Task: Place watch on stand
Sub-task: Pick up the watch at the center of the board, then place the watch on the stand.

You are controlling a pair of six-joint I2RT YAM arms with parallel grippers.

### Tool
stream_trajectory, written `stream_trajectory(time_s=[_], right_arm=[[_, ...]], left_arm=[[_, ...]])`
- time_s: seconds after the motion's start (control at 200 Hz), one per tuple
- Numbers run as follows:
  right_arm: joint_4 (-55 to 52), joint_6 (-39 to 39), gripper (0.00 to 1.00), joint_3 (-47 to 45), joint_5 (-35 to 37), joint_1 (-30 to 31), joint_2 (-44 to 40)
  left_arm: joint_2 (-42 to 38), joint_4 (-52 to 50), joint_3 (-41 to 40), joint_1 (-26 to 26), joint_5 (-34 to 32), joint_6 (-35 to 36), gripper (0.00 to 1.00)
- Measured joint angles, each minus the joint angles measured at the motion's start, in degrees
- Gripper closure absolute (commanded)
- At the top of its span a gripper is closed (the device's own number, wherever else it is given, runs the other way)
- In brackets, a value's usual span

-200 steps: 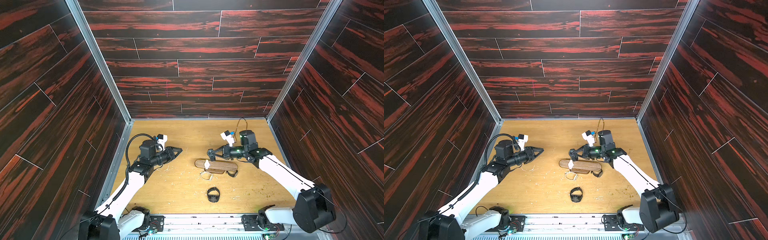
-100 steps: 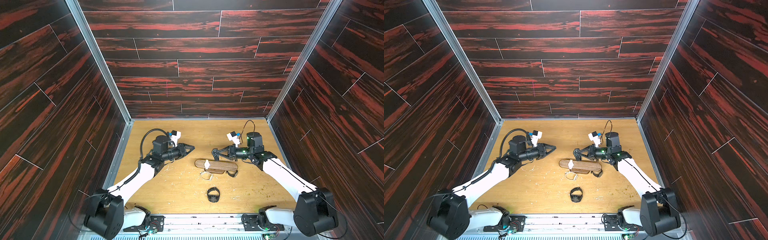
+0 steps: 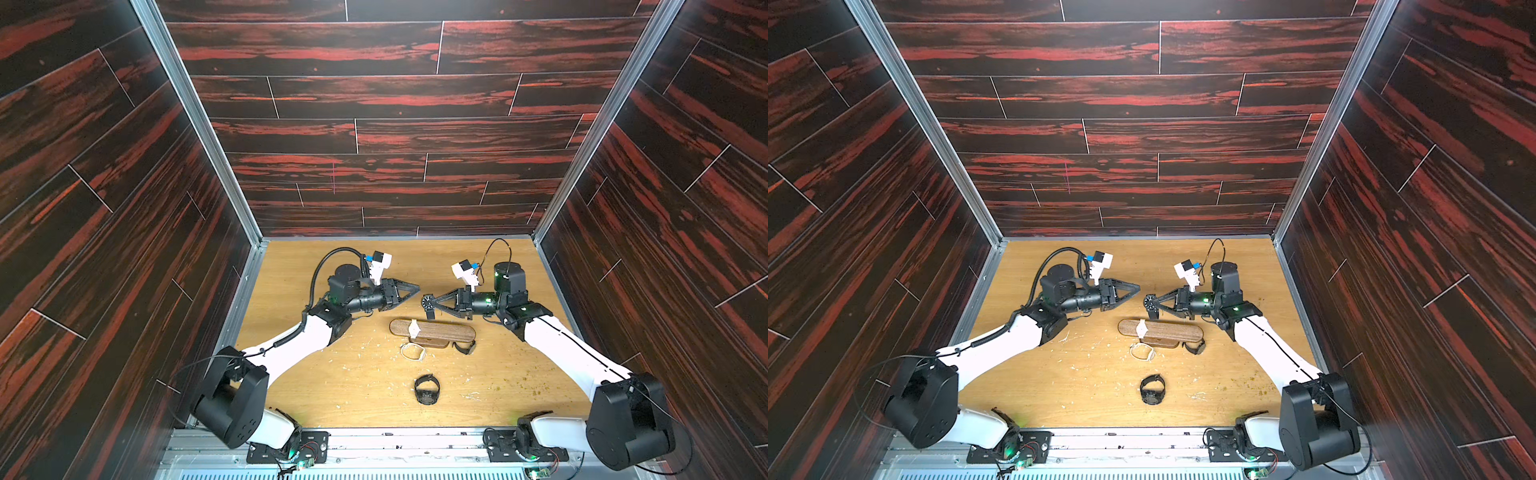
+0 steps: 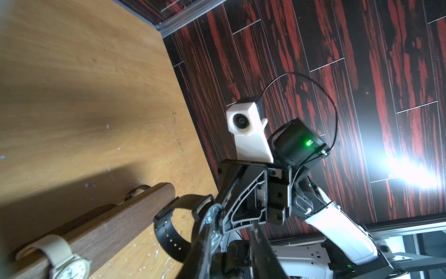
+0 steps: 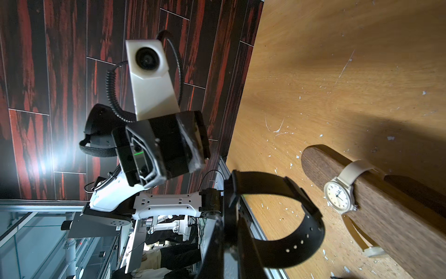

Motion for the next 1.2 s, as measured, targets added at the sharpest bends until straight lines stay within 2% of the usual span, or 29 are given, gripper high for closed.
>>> stream_trajectory(time_s=[0.235, 0.441, 0.596, 0.802, 1.197], right_arm=[[-0.42, -0.79, 1.00, -0.35, 0.07, -1.73, -0.17], [-2.19, -1.64, 1.00, -7.96, 0.55, -12.87, -4.76], [-5.44, -2.89, 1.00, -12.41, 2.25, -19.15, -7.82], [-11.82, -6.78, 1.00, -13.53, 5.99, -20.41, -10.36], [-19.39, -12.72, 1.00, -15.52, 10.21, -22.75, -11.80]], left_arm=[[1.38, -2.71, 0.92, -0.55, 0.11, 1.55, 0.73], [1.01, -11.10, 1.18, -0.39, -2.38, 6.36, 0.75], [0.11, -12.20, -1.75, 1.18, -3.39, 6.43, 0.75], [-1.01, -14.19, -6.58, 4.28, -4.70, 6.32, 0.74], [-2.34, -16.79, -8.55, 5.97, -5.53, 7.23, 0.73]])
